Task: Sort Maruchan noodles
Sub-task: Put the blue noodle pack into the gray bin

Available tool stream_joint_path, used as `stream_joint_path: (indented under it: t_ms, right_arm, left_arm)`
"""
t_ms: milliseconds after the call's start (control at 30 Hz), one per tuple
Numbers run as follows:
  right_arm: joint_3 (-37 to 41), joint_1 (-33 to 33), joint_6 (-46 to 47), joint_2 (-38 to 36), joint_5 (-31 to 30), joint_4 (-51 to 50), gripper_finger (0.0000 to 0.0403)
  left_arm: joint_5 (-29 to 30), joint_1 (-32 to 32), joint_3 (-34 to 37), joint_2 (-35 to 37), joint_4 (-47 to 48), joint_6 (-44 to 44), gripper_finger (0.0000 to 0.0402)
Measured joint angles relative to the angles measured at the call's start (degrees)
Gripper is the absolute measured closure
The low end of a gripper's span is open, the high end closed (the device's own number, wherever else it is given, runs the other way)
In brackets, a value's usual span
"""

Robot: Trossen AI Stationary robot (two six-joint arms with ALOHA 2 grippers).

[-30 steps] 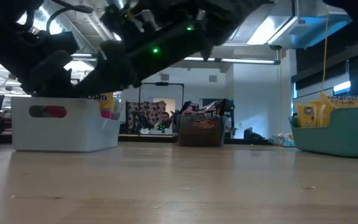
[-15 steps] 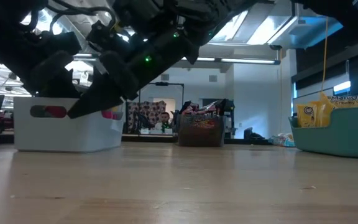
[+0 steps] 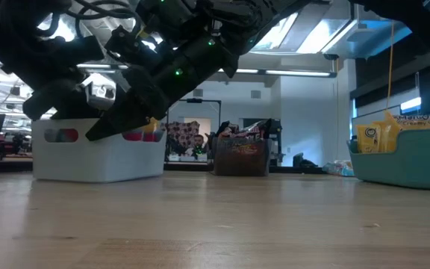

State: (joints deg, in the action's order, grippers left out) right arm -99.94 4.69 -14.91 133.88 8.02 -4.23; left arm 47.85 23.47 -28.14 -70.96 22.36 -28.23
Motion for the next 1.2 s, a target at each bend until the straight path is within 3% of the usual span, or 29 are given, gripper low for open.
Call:
stream_joint_path:
  t_ms: [200,467,867,1200]
  right_arm:
    - [-0.1,-0.1,-2.6,-0.1,2.8,-1.4,0.0387]
    - [-0.1,-0.1,-2.7,-0.1,3.1,-1.5,0.0385]
    - [0.0,0.0,-1.3,-0.1,3.3,-1.7,0.0384]
    - [0.1,0.0,-0.3,-0.1,3.3,-1.7,0.0384]
  left_arm:
    - [-0.8,-2.0,0.0,0.0,-0.4,7.5,0.0278]
    - [-0.5,-3.3,0.1,0.0,-1.3,9.4,0.0275]
    - [4.2,-3.2,0.2,-0.1,-1.1,10.8,0.0183]
    - [5.7,-3.2,-0.8,-0.2,-1.1,14.9,0.0164]
